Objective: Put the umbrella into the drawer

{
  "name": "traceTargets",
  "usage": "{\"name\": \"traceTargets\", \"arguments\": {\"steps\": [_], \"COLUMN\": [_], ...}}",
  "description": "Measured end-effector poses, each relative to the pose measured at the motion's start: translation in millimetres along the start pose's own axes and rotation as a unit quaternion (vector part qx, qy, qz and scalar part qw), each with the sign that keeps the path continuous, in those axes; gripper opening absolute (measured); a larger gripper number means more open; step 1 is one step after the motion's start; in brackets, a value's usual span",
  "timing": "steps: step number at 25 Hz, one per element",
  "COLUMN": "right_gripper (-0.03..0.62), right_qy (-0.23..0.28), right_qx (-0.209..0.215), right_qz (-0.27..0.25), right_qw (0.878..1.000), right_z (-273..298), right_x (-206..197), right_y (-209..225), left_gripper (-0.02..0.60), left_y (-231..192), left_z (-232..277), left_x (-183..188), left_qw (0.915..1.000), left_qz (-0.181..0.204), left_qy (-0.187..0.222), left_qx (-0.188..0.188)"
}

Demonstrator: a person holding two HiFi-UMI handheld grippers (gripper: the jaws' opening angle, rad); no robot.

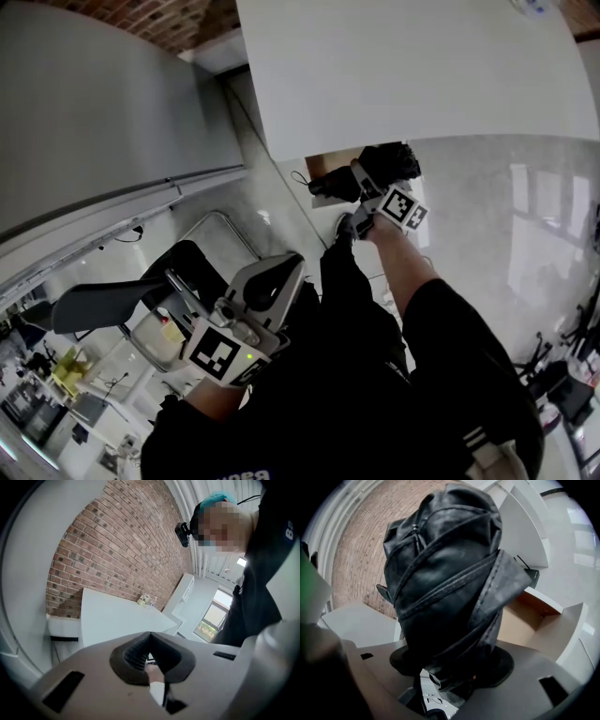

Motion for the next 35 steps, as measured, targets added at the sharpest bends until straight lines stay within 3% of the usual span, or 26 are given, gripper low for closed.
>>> {"name": "traceTargets", "arguments": {"steps": [9, 22, 27, 31, 35], "right_gripper": [0.287, 0.287, 0.287, 0.288, 0.287], "right_qy": [-0.042, -0.061, -0.067, -0.092, -0.120], "right_qx": [-0.029, -0.029, -0.037, -0.059, -0.071], "right_qz": [0.012, 0.077, 0.069, 0.047, 0.057], "right_qw": [0.999, 0.995, 0.995, 0.993, 0.989], "right_z": [29, 62, 73, 82, 90], "right_x": [-6, -10, -10, -15, -20], "right_y": [33, 66, 71, 83, 93], "left_gripper": [-0.003, -0.003, -0.003, -0.003, -0.003], "left_y": [-9, -13, -10, -10, -11], "left_z": [2, 6, 7, 8, 9], "left_x": [-9, -16, -20, -23, -26], "left_qw": [0.9996, 0.9987, 0.9982, 0.9978, 0.9970], "left_qz": [-0.019, -0.028, -0.026, -0.025, -0.025], "left_qy": [-0.013, -0.024, -0.034, -0.042, -0.051], "left_qx": [0.015, 0.036, 0.041, 0.046, 0.053]}}
Point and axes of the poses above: the fingertips, and each gripper's own axes: z forward along the fingers, y to its right, x out of its top, the point moved 5 cm from there along -z, backward along the fingers, and after that the axes turned 11 degrees about -z, right-handed, at the moved point
